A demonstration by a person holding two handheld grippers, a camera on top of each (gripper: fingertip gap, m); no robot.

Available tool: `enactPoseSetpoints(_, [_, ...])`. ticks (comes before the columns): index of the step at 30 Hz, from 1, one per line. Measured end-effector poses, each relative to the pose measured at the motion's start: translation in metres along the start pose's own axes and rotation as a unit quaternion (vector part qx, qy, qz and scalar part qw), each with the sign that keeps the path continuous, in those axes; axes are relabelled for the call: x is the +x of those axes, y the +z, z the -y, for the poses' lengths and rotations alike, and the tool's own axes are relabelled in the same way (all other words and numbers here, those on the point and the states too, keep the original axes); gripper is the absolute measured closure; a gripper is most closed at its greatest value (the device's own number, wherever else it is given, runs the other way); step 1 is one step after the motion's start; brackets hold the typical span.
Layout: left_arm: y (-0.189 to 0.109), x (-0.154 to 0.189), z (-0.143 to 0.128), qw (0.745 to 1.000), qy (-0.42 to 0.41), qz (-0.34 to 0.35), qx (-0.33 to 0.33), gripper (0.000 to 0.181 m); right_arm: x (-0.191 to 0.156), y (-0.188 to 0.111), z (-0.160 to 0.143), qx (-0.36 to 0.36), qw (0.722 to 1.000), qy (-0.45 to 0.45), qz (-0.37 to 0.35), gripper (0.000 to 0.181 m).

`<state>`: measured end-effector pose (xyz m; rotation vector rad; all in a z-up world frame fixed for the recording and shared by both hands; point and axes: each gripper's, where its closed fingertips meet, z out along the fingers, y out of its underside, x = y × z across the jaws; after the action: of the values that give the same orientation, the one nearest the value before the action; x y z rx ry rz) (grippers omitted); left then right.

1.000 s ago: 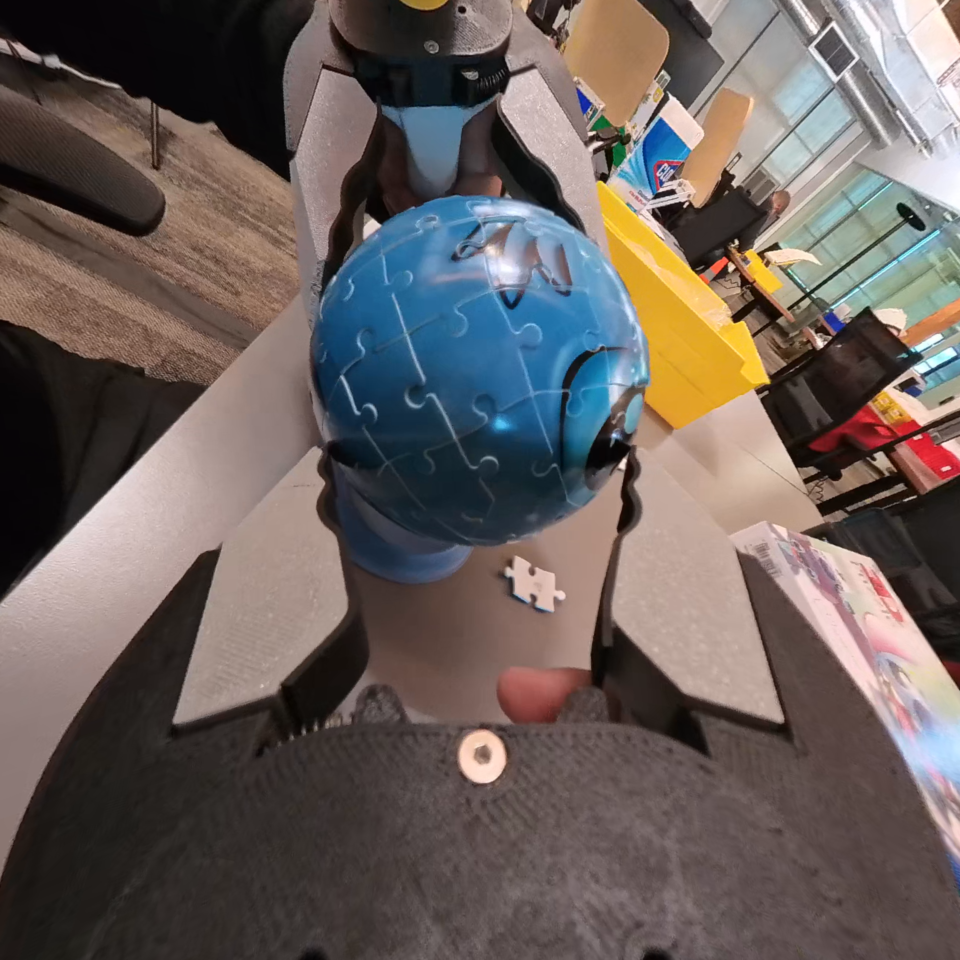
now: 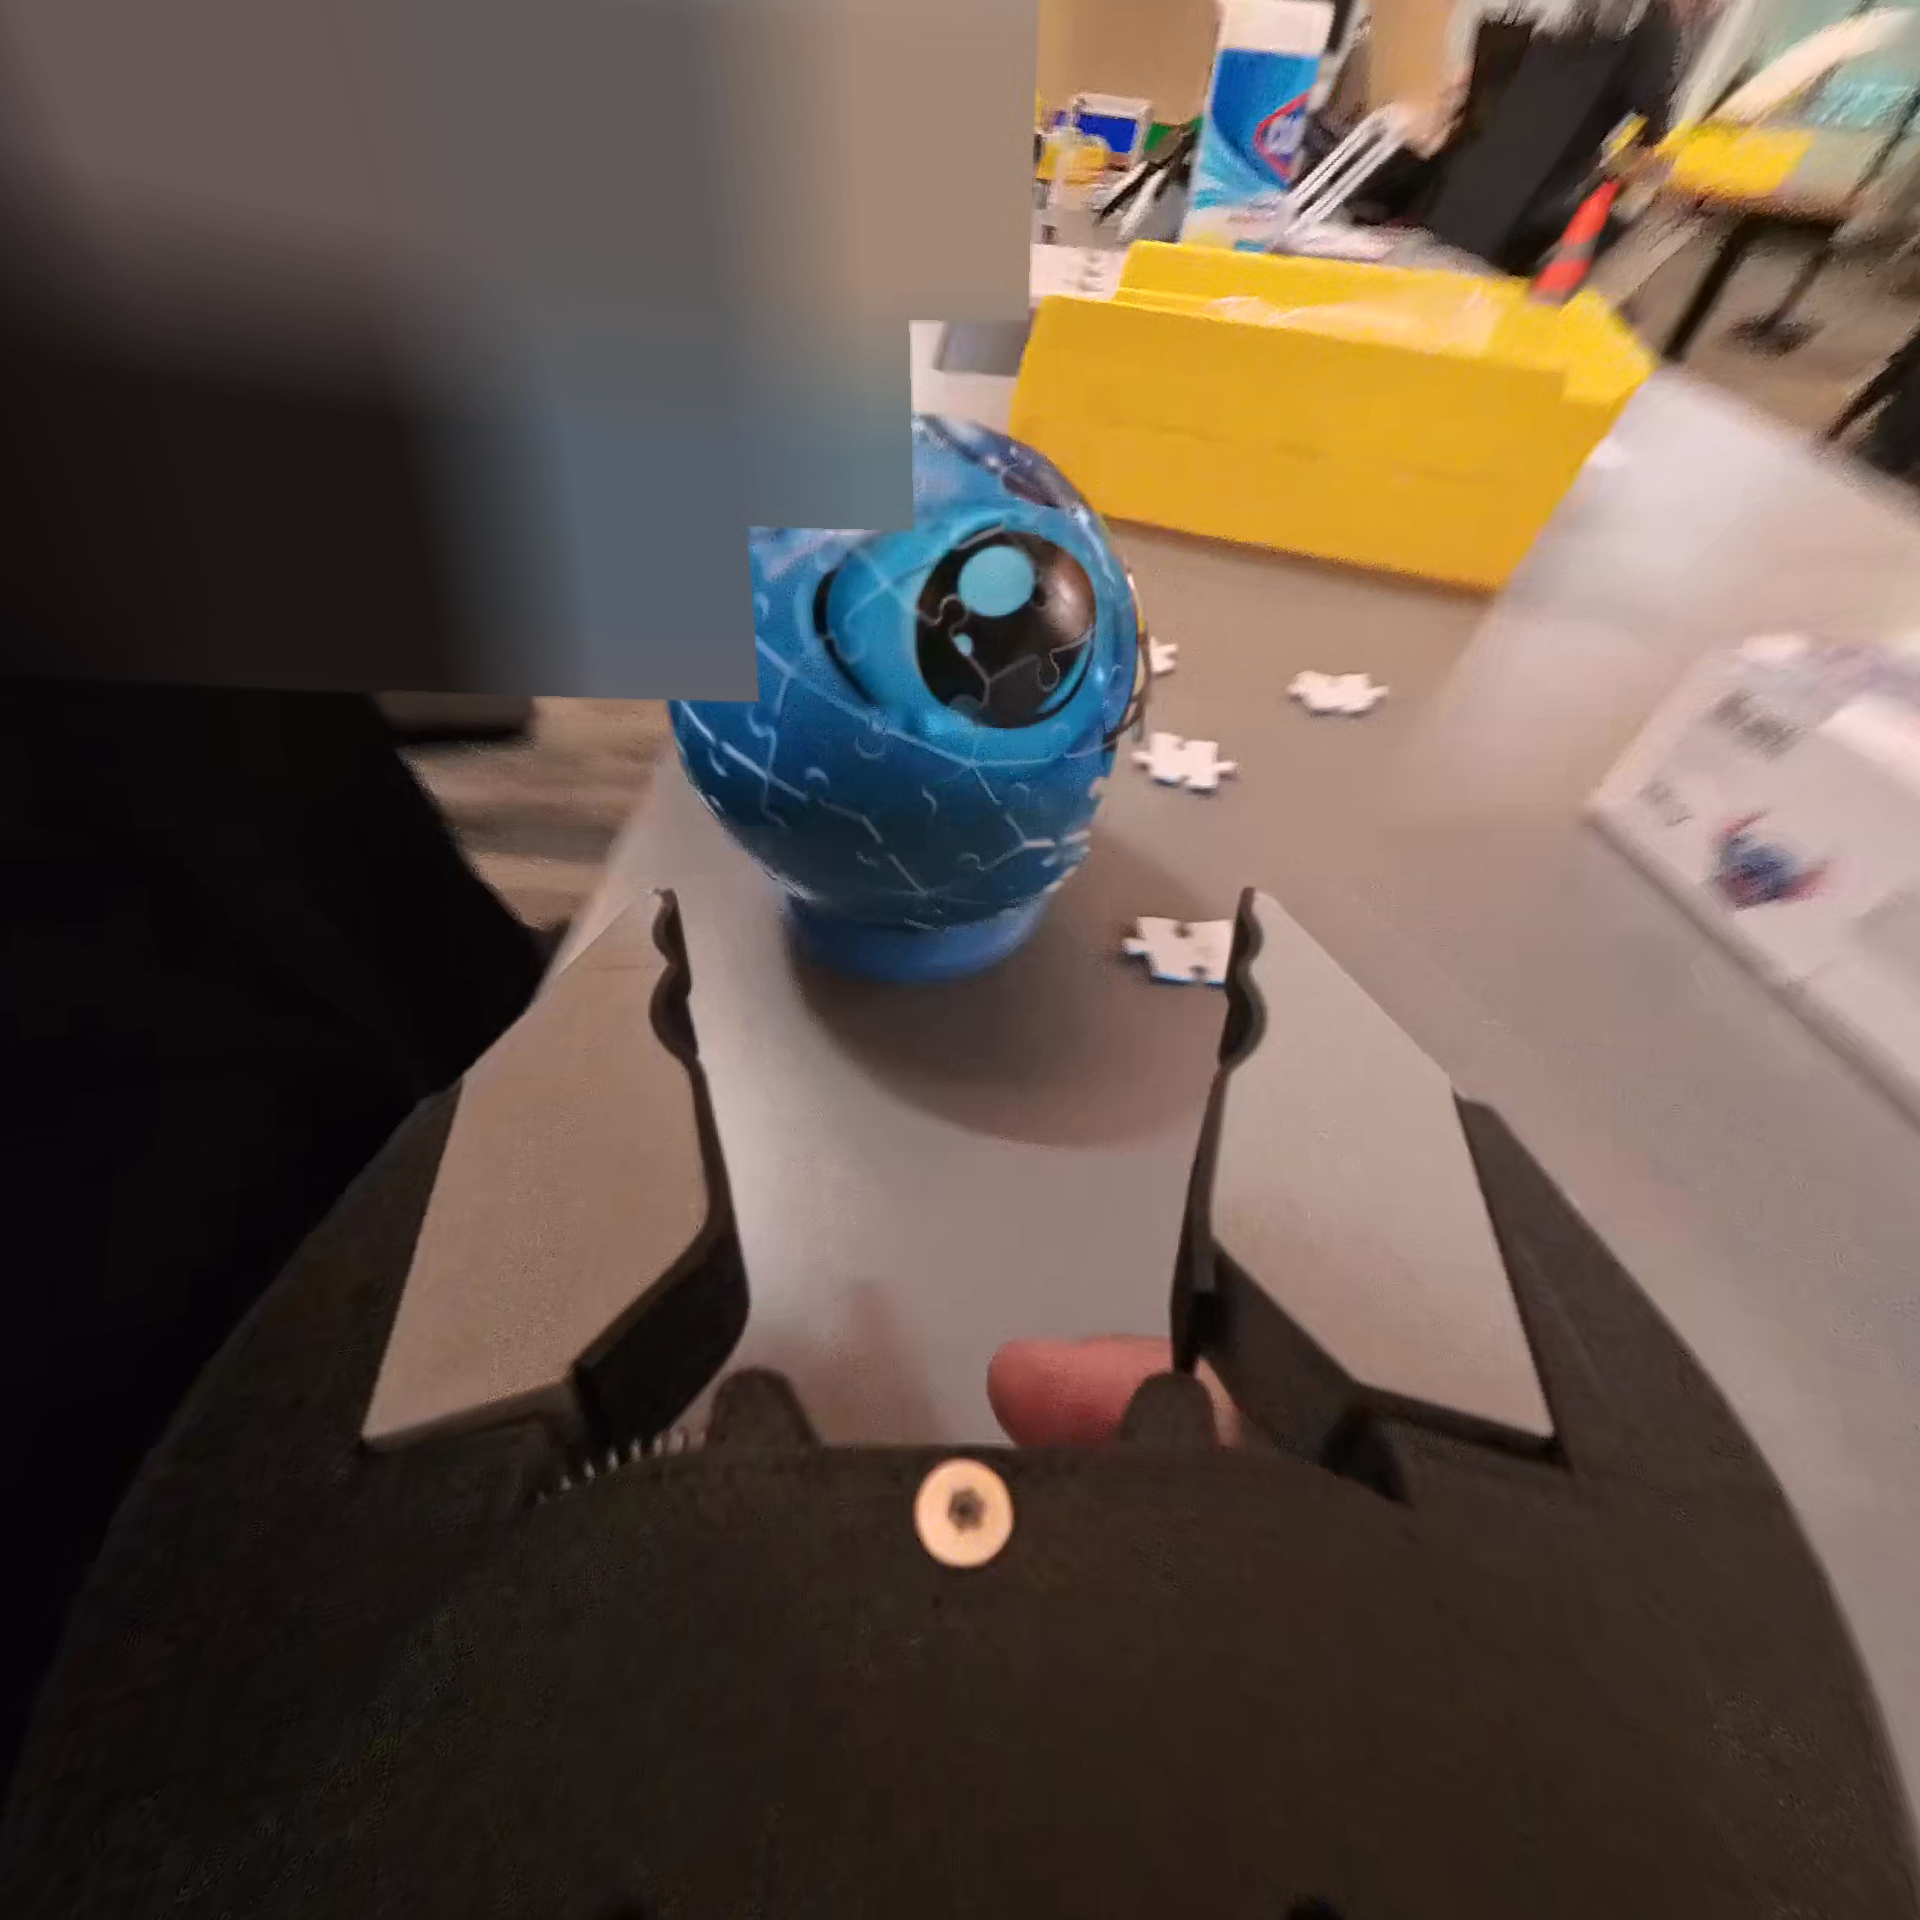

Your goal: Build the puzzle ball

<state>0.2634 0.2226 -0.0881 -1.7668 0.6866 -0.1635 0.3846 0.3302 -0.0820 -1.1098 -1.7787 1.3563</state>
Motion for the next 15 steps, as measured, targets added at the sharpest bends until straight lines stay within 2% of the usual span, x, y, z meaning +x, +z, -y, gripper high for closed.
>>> enactPoseSetpoints(3, [0.0, -0.006, 0.006, 0.979, -0.198, -0.054, 0.002, 0.104, 0.006, 0.007, 0.008, 0.008, 0.988, 0.145, 0.057, 0.079])
enactPoseSetpoints(7, [0.002, -0.001, 0.02, 0.91, -0.391, -0.137, -0.019, 0.096, 0.001, 0.024, 0.013, -0.013, 0.953, 0.274, 0.13, 0.074])
enactPoseSetpoints(10, [0.01, -0.005, 0.021, 0.877, -0.463, -0.126, -0.034, 0.092, 0.002, 0.037, 0.011, -0.039, 0.939, 0.312, 0.14, 0.074])
enactPoseSetpoints(15, [0.027, 0.008, 0.005, 0.875, -0.461, -0.11, -0.103, 0.084, 0.001, 0.048, 0.005, -0.06, 0.935, 0.32, 0.139, 0.077])
